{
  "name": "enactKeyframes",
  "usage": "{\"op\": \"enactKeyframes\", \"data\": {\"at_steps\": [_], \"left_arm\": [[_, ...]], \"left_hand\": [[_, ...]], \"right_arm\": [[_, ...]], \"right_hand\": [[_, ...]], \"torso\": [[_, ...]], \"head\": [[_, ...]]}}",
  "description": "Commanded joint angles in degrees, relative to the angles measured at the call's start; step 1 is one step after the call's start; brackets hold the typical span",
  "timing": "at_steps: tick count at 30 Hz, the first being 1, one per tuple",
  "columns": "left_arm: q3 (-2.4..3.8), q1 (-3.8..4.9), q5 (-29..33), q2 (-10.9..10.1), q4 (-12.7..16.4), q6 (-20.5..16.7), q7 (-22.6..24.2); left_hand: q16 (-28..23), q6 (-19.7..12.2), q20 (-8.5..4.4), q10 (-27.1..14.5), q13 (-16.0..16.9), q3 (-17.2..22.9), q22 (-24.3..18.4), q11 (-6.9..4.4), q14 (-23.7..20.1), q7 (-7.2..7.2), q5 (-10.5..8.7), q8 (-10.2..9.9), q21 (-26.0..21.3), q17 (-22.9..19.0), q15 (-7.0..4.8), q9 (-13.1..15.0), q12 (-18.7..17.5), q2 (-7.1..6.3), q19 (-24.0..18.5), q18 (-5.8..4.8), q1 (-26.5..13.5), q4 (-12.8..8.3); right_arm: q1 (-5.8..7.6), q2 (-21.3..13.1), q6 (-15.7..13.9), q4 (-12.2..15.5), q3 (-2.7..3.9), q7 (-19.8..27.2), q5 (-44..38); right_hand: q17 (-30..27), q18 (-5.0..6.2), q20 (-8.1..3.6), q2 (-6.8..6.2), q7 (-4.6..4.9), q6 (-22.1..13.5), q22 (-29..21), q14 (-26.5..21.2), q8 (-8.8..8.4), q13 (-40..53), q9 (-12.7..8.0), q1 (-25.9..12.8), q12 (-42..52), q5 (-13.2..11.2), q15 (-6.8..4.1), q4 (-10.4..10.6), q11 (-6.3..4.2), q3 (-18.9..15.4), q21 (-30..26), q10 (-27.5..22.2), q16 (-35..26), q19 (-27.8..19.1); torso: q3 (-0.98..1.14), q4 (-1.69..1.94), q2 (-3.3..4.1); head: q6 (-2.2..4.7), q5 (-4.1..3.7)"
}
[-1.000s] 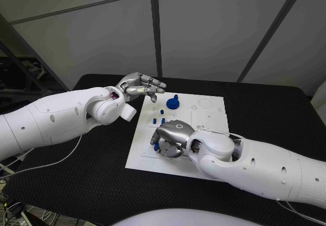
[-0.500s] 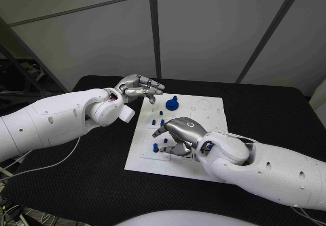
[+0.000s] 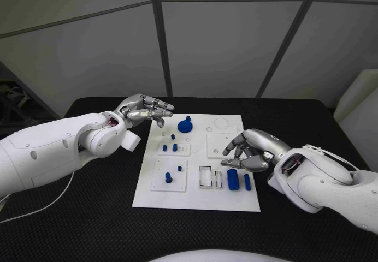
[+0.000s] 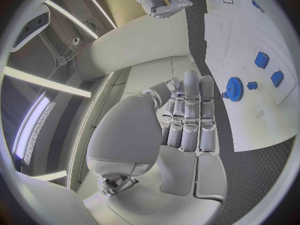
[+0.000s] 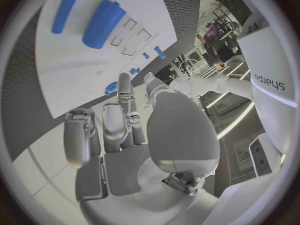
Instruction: Assemble the parts on the task board
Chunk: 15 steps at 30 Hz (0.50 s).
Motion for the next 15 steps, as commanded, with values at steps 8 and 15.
{"op": "enactKeyframes", "data": {"at_steps": [8,15], "left_arm": [[-0.18,-0.19,0.21,0.07,0.23,0.50,0.24],[-0.22,-0.27,0.21,-0.03,0.28,0.52,0.30]], "left_hand": [[-0.21,-0.30,0.04,-0.43,0.07,-0.19,0.04,-0.13,0.13,0.22,-0.13,-0.22,-0.28,-0.06,0.13,-0.06,-0.11,0.19,-0.29,-0.67,-0.25,-0.14],[-0.21,-0.30,0.04,-0.43,0.07,-0.19,0.04,-0.13,0.13,0.22,-0.13,-0.22,-0.28,-0.06,0.13,-0.06,-0.11,0.19,-0.29,-0.67,-0.25,-0.14]], "right_arm": [[-1.37,-4.44,2.41,2.62,0.01,-17.16,0.37],[-3.91,-3.69,3.65,3.16,-0.04,-22.24,-2.87]], "right_hand": [[9.19,-1.72,-1.39,0.65,-1.36,-1.72,15.10,1.90,3.31,48.95,14.11,-3.61,45.60,0.13,-1.37,3.81,-1.28,-5.19,3.49,0.62,5.80,5.93],[10.66,-1.72,-1.28,0.82,-1.21,-3.66,15.10,1.94,3.36,53.96,20.26,-5.71,49.30,0.67,-1.09,3.93,-1.24,-7.69,3.49,-0.04,6.67,5.93]], "torso": [[-0.20,-0.53,-0.31],[-0.25,-0.39,-0.33]], "head": [[-0.31,-1.74],[-0.48,-1.69]]}}
